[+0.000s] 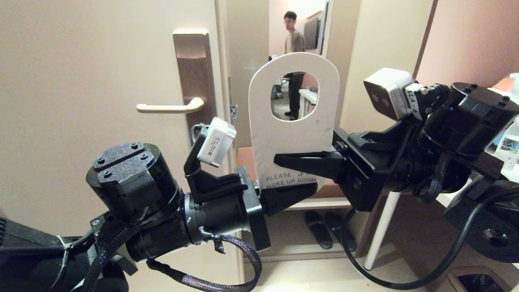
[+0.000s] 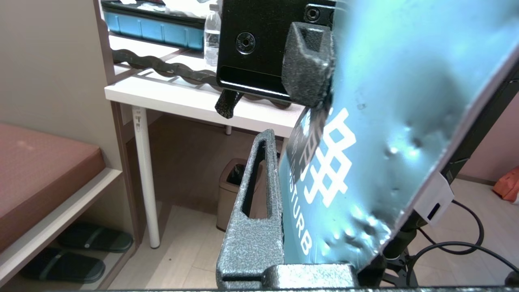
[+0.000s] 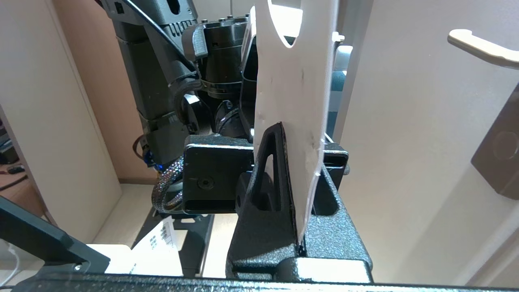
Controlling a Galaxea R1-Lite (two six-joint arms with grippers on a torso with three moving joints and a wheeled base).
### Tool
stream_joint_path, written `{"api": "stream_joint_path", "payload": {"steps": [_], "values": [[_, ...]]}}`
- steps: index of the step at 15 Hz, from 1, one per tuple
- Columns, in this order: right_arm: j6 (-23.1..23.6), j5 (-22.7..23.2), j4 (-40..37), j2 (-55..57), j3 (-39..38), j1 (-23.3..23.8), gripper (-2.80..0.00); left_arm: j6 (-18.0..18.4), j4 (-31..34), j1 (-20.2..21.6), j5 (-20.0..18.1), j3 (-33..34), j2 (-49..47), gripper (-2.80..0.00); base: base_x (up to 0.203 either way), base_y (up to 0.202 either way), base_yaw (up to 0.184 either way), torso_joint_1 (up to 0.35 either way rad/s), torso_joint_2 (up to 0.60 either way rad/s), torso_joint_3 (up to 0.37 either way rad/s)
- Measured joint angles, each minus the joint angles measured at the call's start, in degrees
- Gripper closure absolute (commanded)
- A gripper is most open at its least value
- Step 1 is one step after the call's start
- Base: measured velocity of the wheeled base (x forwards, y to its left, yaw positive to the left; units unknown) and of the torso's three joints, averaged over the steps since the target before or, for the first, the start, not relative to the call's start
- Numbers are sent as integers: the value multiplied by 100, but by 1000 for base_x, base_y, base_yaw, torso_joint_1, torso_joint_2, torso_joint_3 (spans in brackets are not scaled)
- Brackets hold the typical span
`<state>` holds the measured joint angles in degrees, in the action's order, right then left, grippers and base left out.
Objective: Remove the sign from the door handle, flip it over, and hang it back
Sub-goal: Hand it to the other hand
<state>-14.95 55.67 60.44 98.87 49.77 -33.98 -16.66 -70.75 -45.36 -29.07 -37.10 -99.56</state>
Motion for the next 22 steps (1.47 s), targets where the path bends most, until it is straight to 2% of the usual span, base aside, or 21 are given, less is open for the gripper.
{"api": "stream_joint_path", "payload": {"steps": [3, 4, 16, 22], "values": [[-12, -2, -2, 0, -13, -4, 0, 7, 2, 0, 6, 2, 0, 0, 0, 0, 0, 0, 0, 0], [-11, -4, 0, 0, -20, -4, -280, 7, 2, 0, 5, 5, 0, 0, 0, 0, 0, 0, 0, 0], [24, -95, 92, 0, -194, 41, -280, -11, -5, -2, 22, 33, 11, 0, 0, 0, 0, 0, 0, 0], [18, -154, 372, -34, -466, 300, -280, -20, -7, 27, 36, 37, 39, 0, 0, 0, 0, 0, 0, 0]]}}
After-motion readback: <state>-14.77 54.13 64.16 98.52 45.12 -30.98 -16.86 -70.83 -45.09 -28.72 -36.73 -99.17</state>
